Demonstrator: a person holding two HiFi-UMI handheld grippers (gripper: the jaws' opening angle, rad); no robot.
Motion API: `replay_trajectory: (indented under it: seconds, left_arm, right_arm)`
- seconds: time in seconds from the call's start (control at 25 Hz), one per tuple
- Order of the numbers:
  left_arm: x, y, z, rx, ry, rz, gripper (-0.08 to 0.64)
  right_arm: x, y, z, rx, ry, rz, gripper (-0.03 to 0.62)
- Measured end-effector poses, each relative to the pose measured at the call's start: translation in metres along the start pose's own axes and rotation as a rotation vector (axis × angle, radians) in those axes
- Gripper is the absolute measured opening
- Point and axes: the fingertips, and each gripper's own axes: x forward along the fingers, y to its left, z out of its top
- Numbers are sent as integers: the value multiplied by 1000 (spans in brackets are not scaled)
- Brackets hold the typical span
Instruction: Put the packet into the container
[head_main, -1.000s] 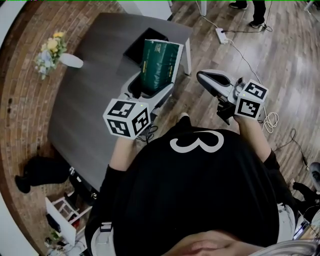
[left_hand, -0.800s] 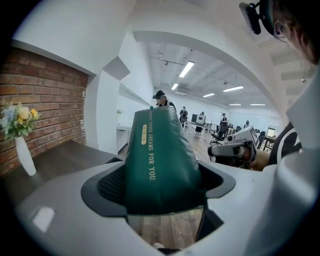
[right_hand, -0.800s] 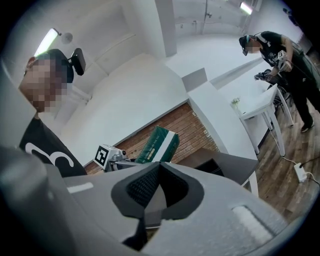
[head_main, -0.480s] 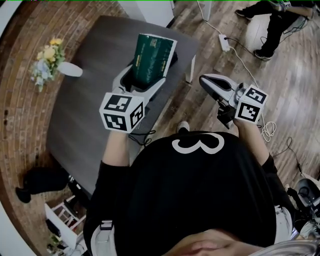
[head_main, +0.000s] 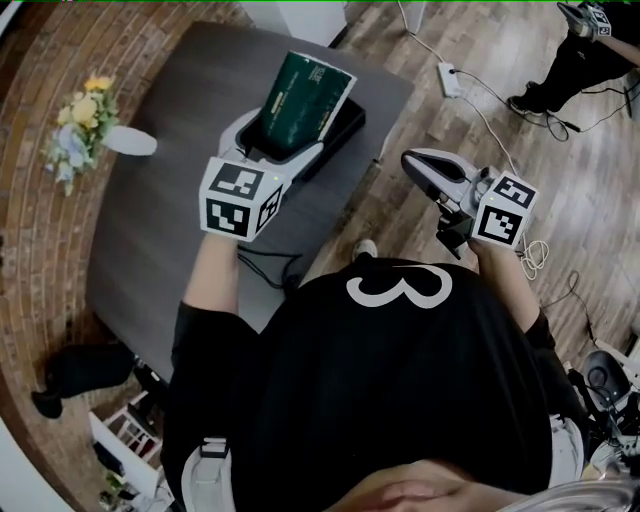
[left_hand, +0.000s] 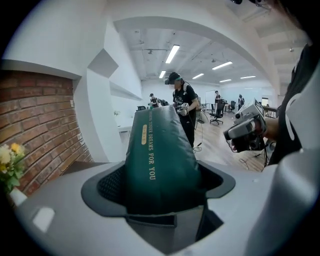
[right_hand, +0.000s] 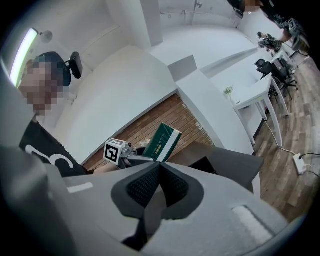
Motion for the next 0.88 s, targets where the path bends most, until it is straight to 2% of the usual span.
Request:
replay_trajectory:
  seconds: [0.32,0.88]
  left_arm:
    - [41,17,-44,115,105,-52,453]
    - [87,19,-100,120,235,-145,453]
  right_arm:
    - [4,-20,-9,36,19,-44,2]
    - [-1,-38,-19,76,50,-104,2]
